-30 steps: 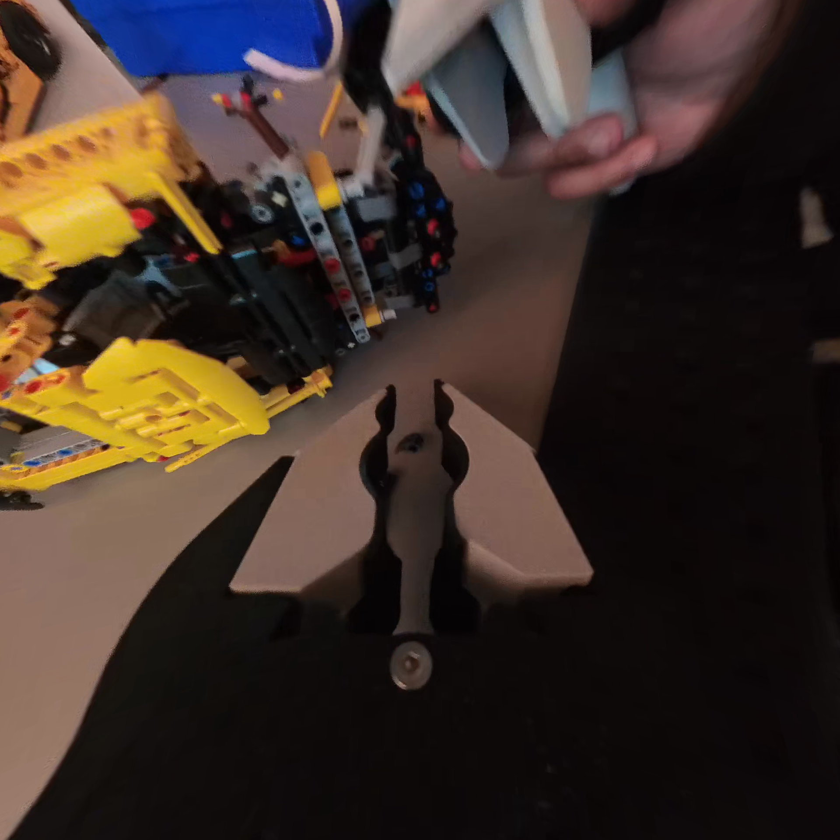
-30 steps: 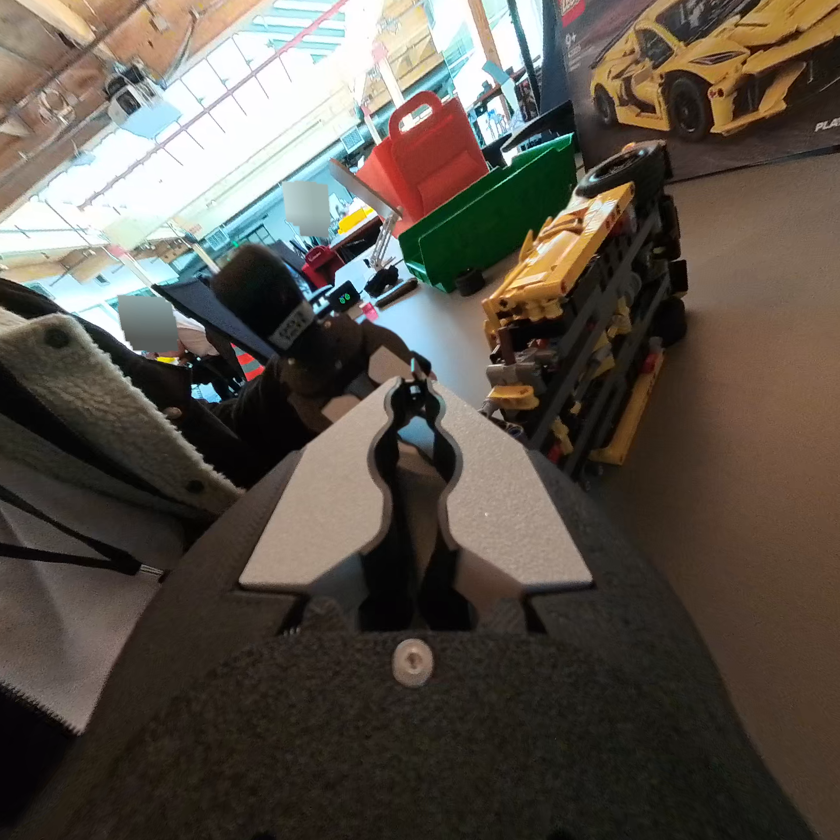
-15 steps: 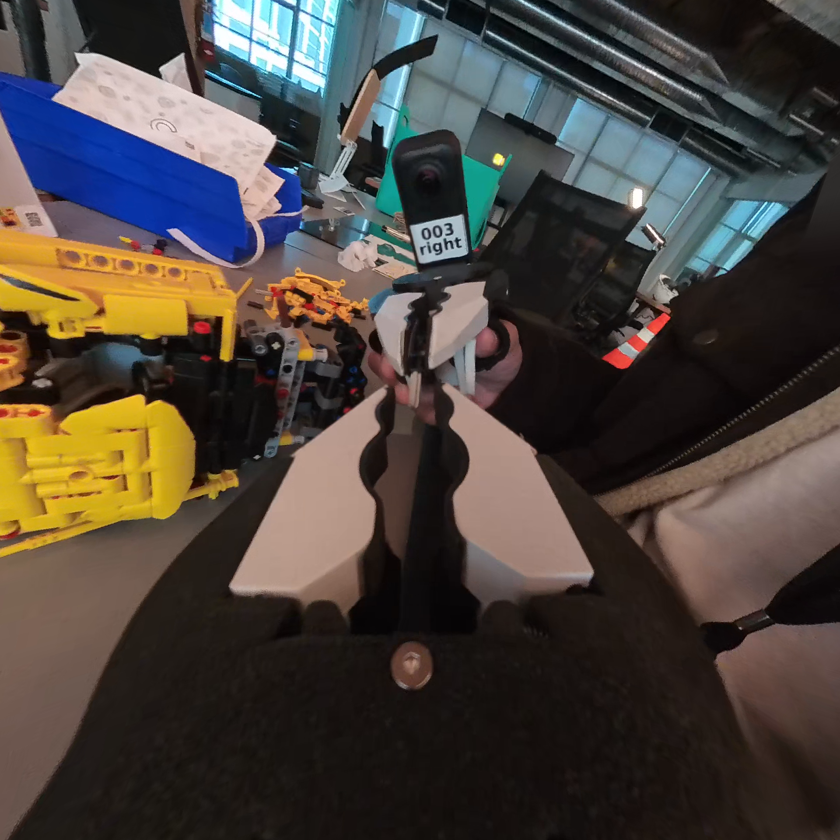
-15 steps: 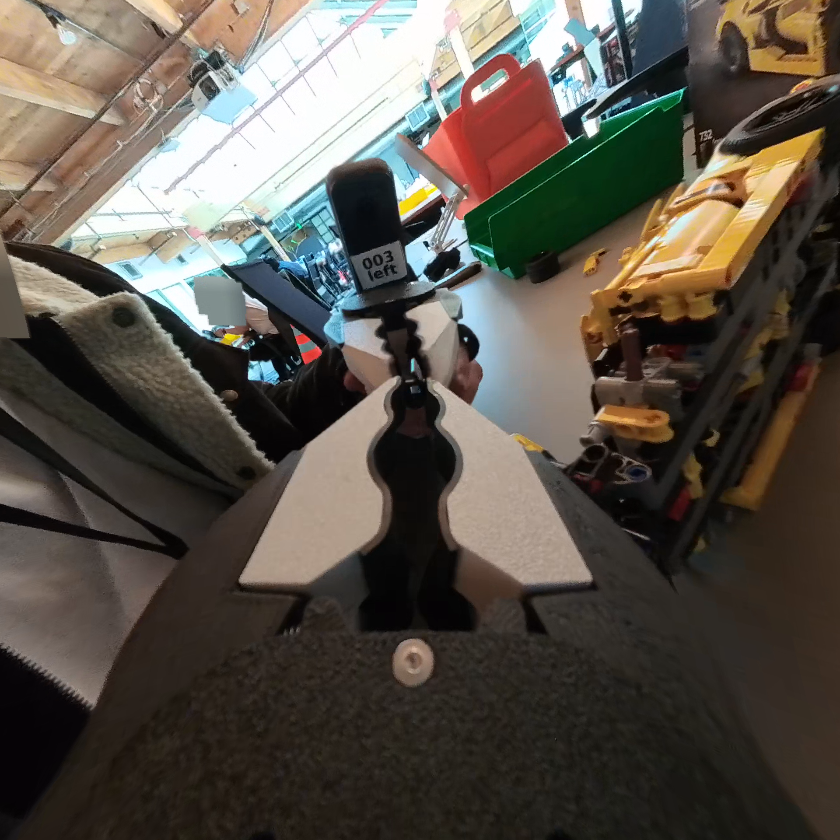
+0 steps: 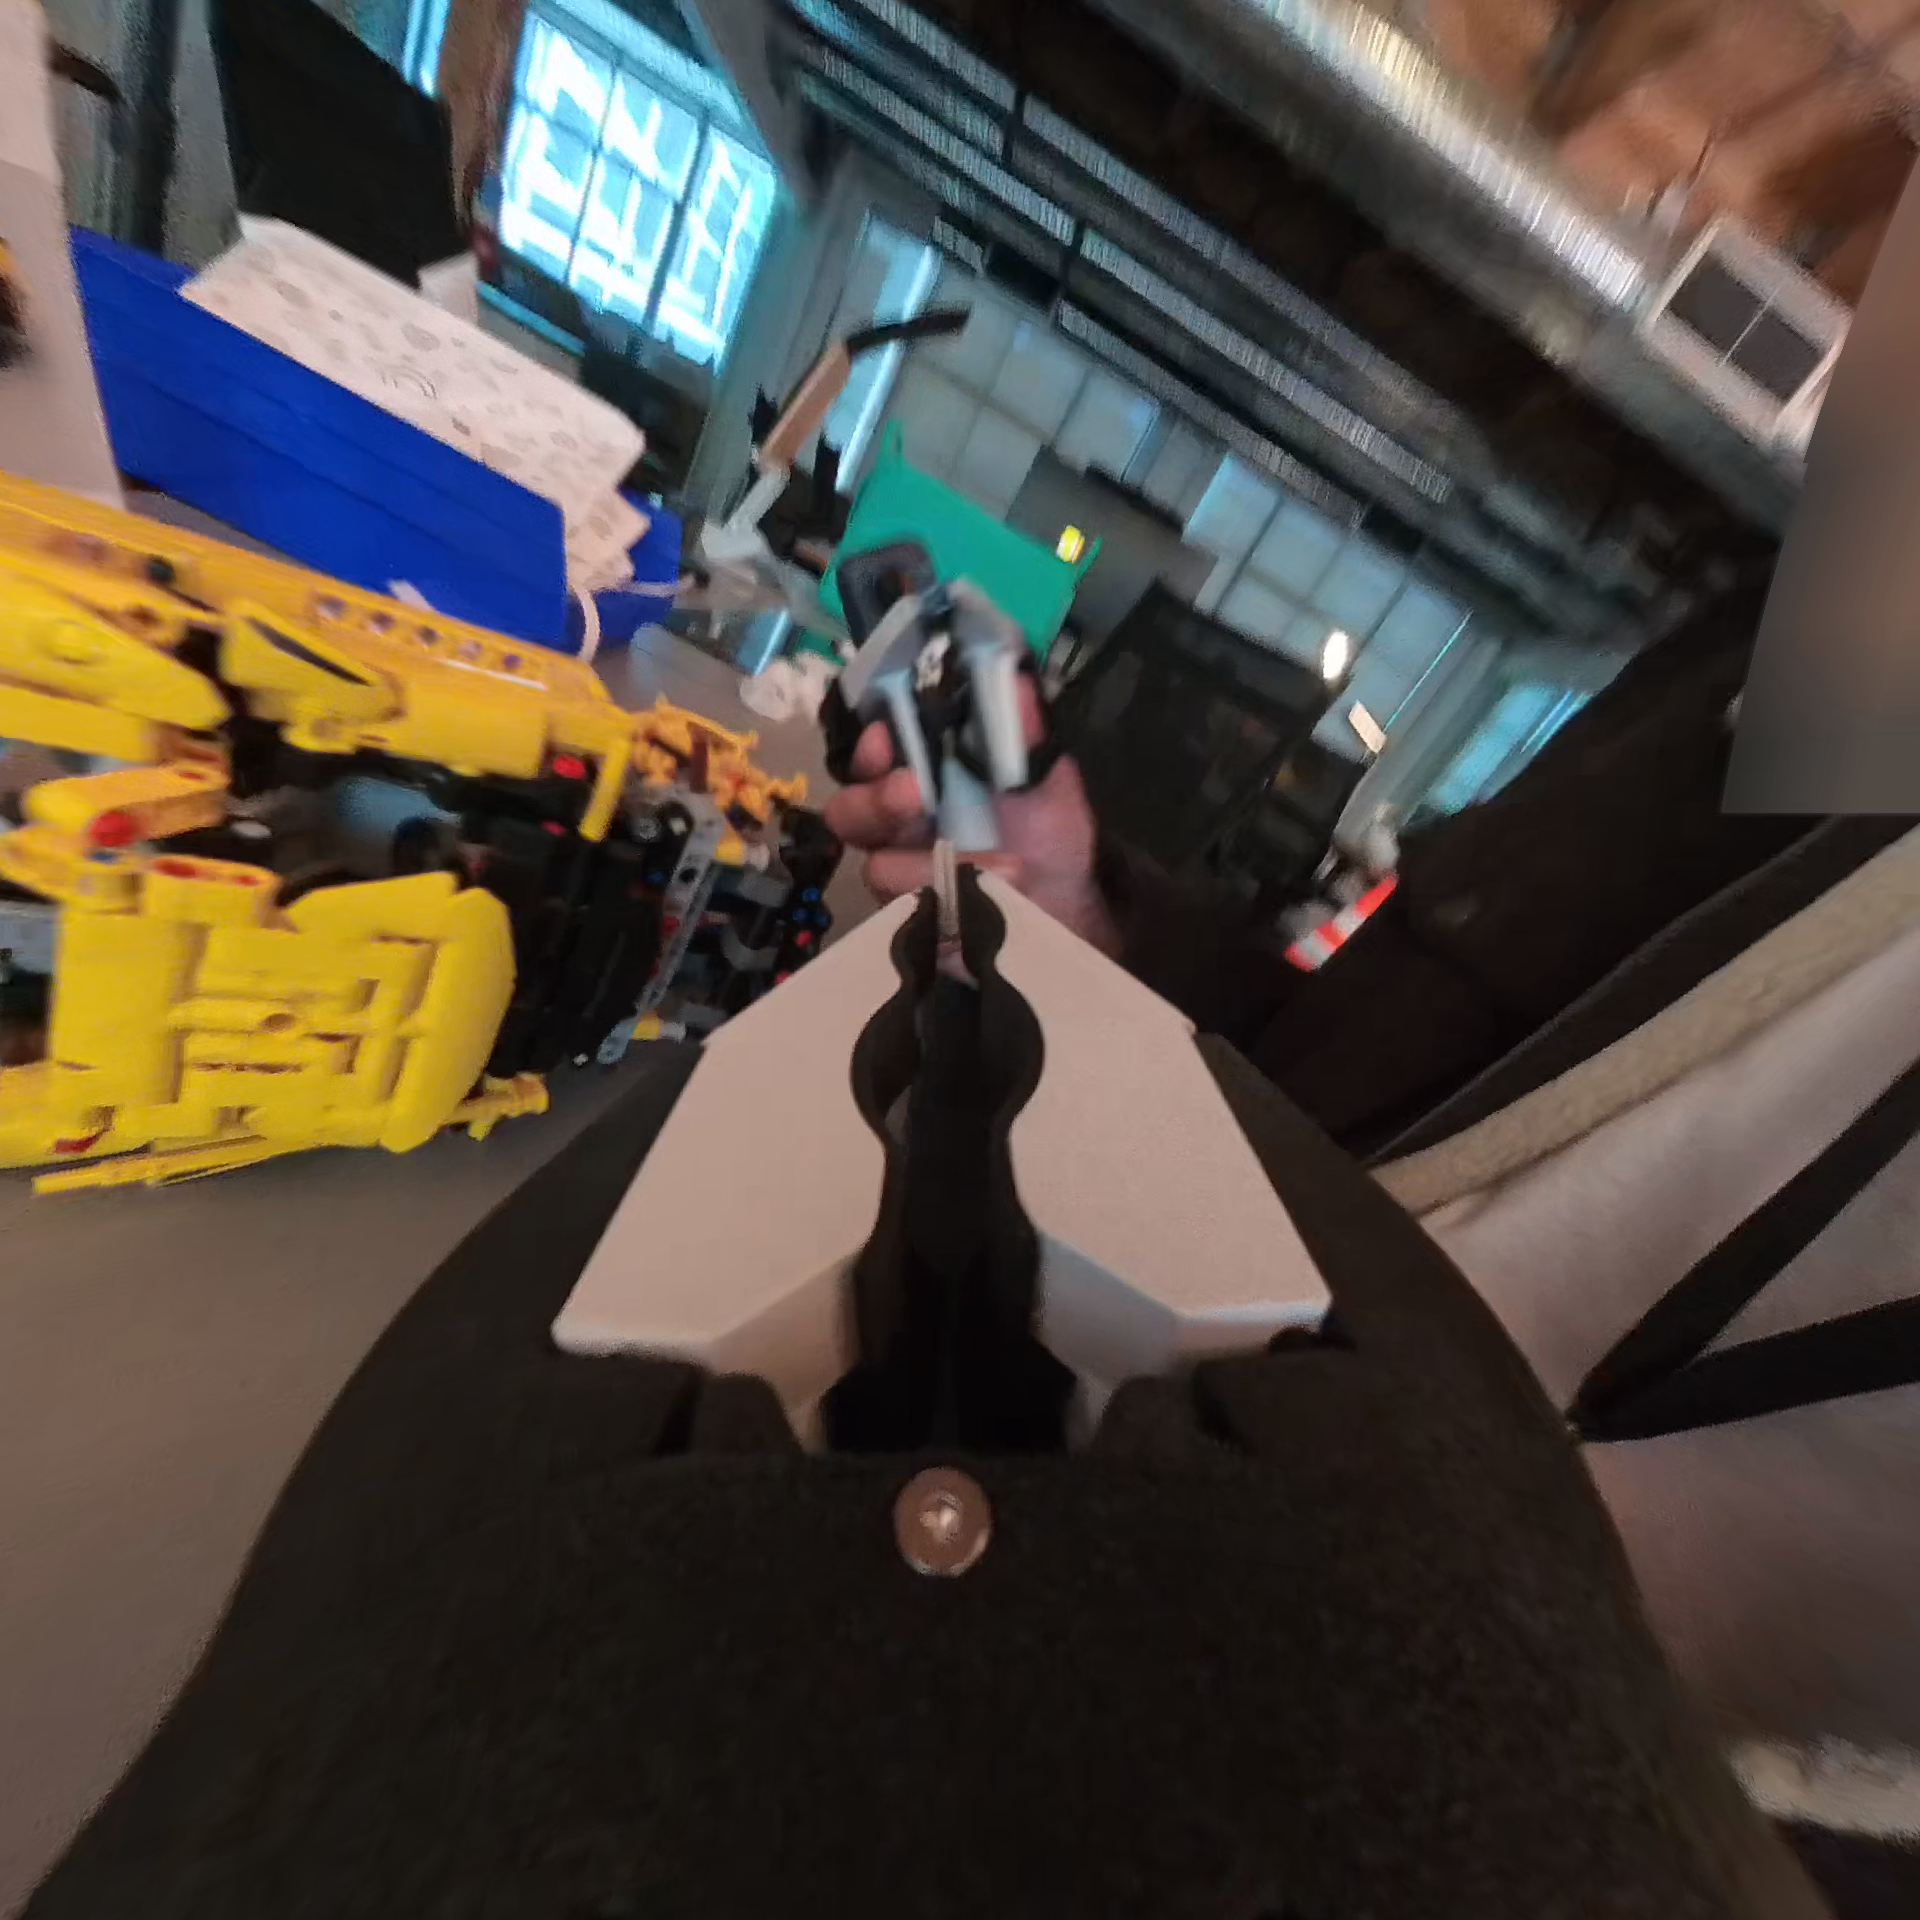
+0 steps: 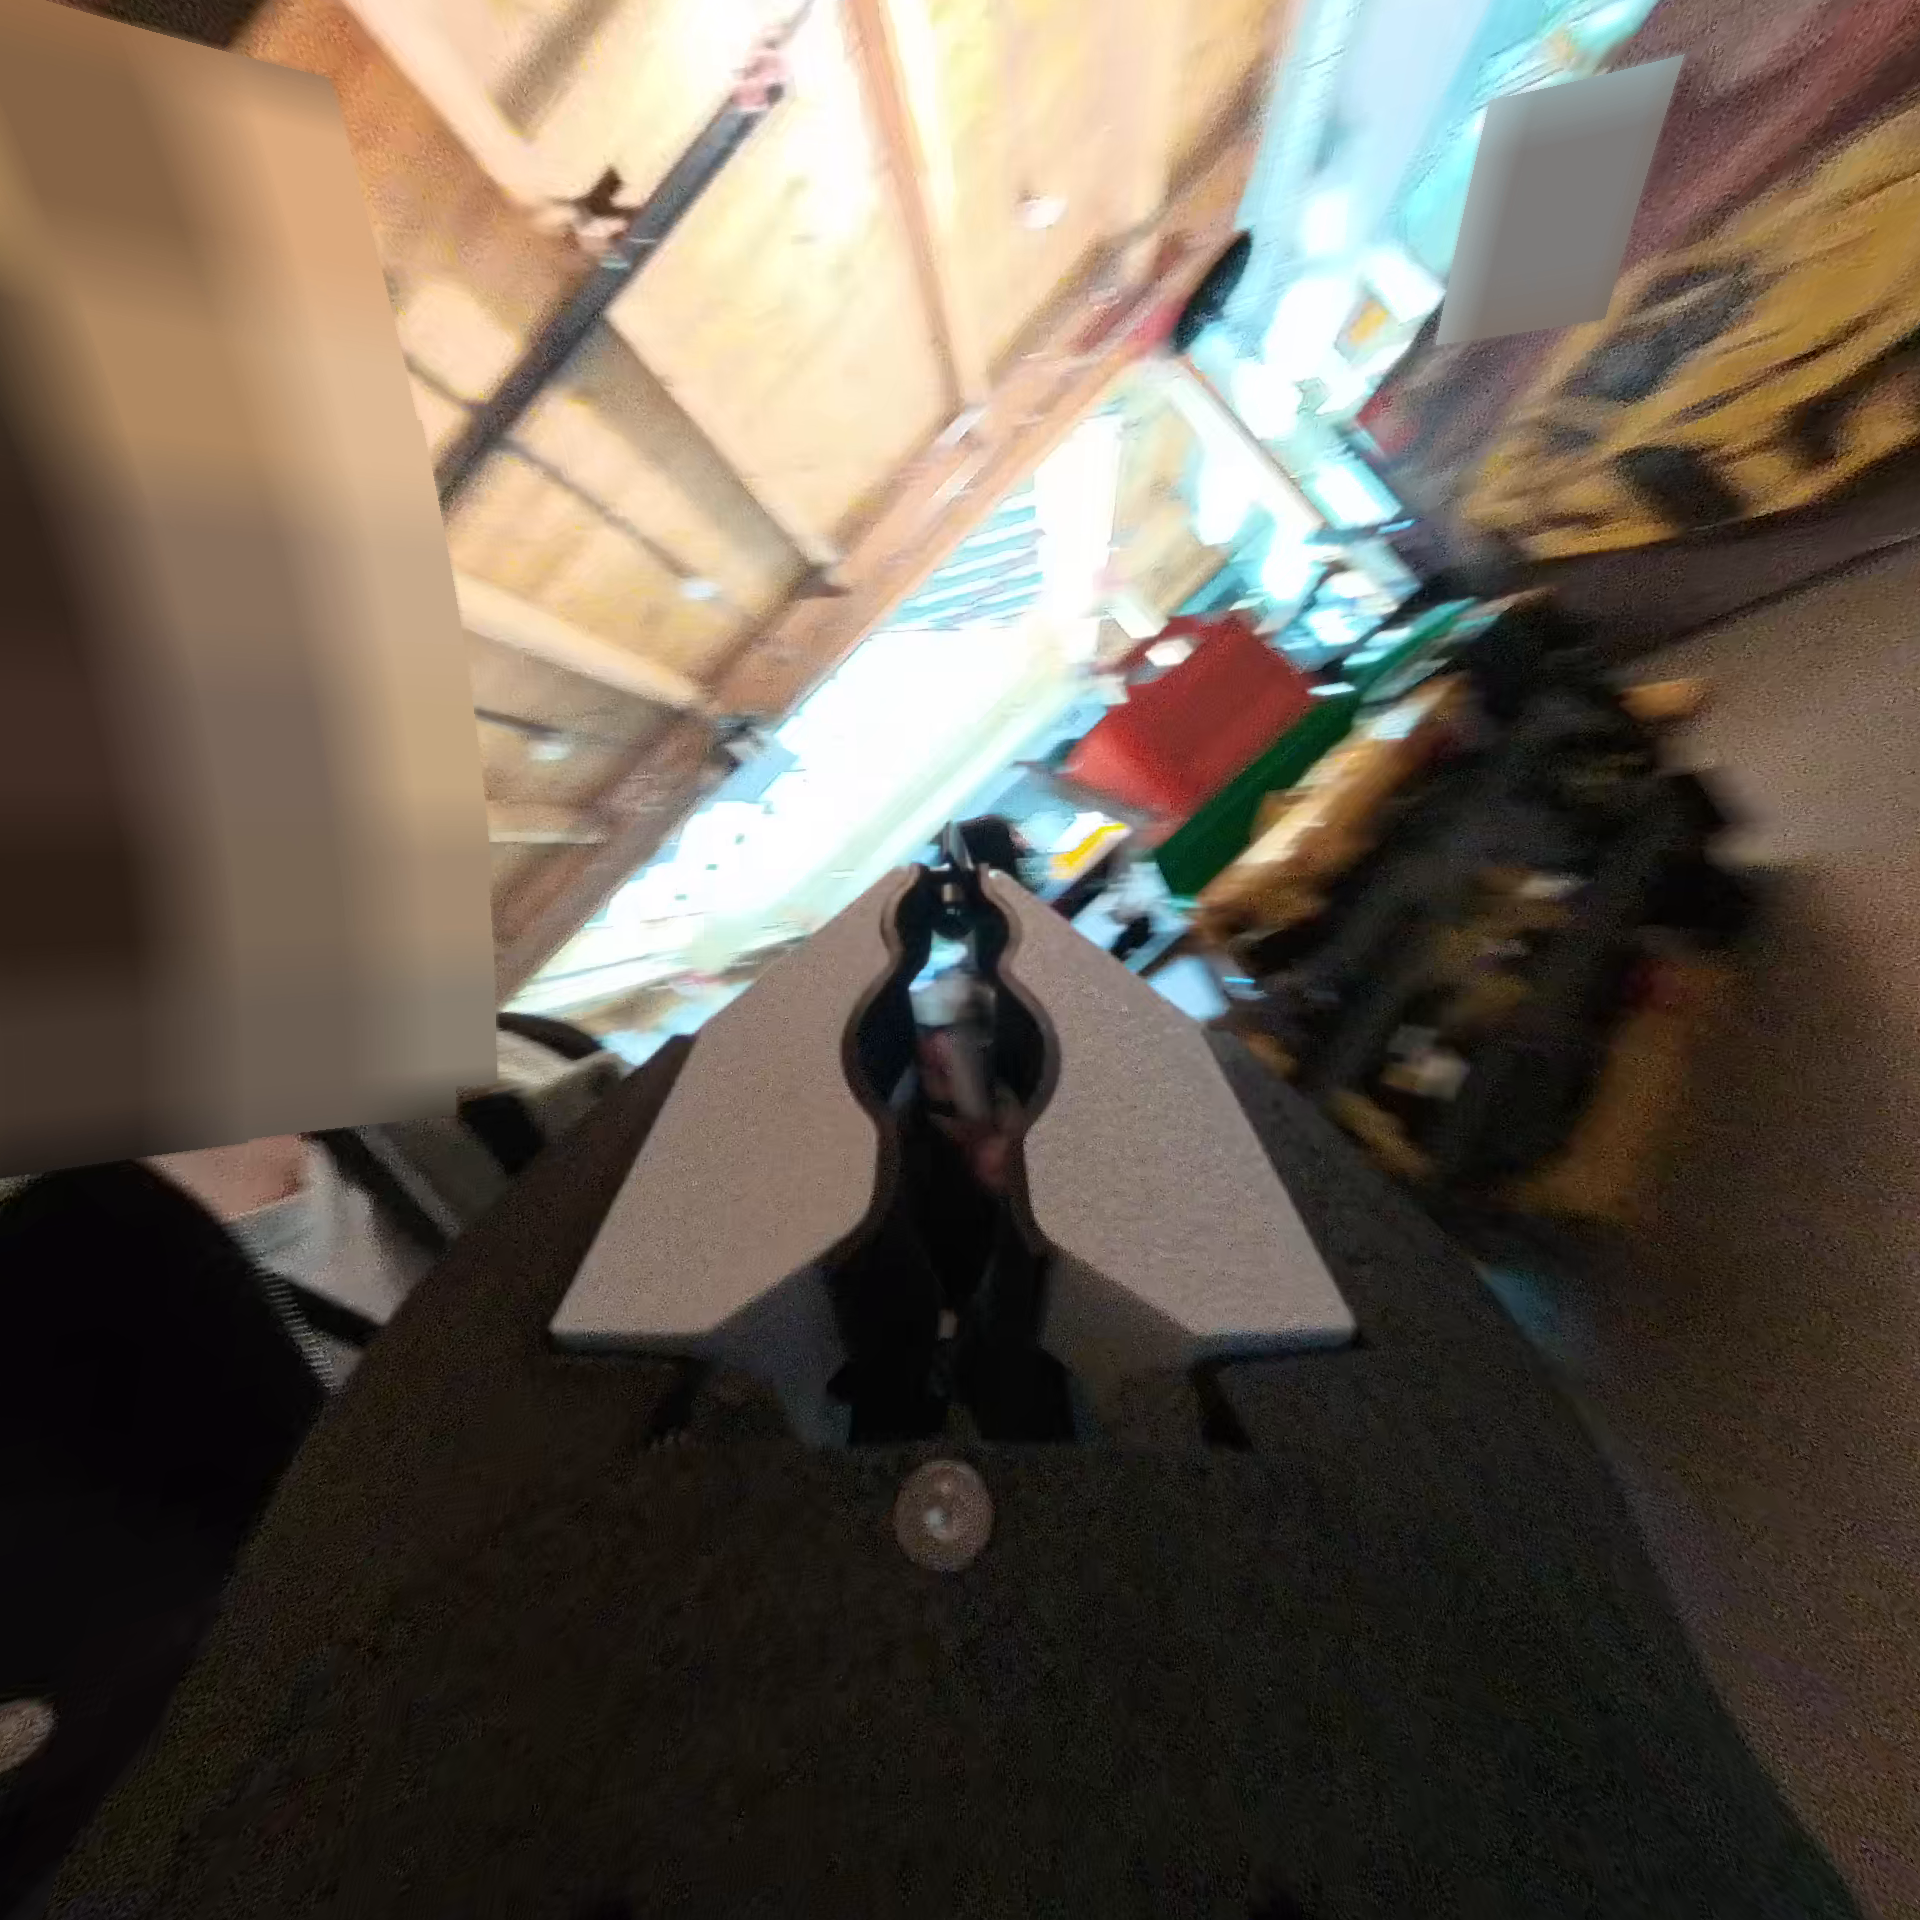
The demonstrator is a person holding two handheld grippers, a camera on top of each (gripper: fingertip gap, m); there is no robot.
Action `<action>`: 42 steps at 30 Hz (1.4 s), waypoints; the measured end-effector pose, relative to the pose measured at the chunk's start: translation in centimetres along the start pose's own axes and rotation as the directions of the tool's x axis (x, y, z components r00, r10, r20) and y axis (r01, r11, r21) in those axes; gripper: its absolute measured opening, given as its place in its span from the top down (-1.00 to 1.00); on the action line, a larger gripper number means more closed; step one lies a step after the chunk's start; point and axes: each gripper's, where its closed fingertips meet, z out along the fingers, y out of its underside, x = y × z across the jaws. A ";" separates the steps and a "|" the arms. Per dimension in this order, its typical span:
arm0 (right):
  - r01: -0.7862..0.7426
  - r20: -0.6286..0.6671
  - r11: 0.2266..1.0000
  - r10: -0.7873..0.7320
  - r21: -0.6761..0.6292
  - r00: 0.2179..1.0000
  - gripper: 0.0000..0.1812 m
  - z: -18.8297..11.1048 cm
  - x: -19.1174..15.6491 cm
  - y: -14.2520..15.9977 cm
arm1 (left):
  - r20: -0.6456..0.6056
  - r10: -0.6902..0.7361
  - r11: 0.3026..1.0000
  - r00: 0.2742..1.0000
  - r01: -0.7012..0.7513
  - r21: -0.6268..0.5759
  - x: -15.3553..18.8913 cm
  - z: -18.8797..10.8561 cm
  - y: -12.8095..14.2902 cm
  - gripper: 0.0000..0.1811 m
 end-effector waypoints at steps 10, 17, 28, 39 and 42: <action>0.307 -0.544 0.593 -0.805 -0.744 0.236 0.92 -14.3 9.5 -3.6 | 0.108 0.057 0.994 0.993 -0.047 -0.099 -1.5 1.1 1.7 0.96; 0.002 -0.297 0.300 -0.943 -0.954 -0.152 0.92 -21.7 11.9 -4.5 | 0.095 0.039 0.993 0.995 -0.028 -0.118 -1.4 1.3 2.1 0.96; -0.013 -0.549 0.592 -0.739 -0.806 0.392 0.63 -21.4 5.3 -2.1 | 0.081 0.063 0.986 0.995 -0.049 -0.162 -1.0 2.0 2.8 0.96; 0.747 0.206 0.240 -0.869 -0.620 0.450 0.77 1.9 -1.0 9.4 | -0.065 -0.060 0.976 0.996 0.044 -0.212 1.2 3.1 4.1 0.97; 0.794 0.225 0.165 -0.908 -0.585 0.354 0.87 3.0 -0.8 10.6 | -0.086 -0.073 0.973 0.994 0.052 -0.223 1.6 3.0 4.3 0.97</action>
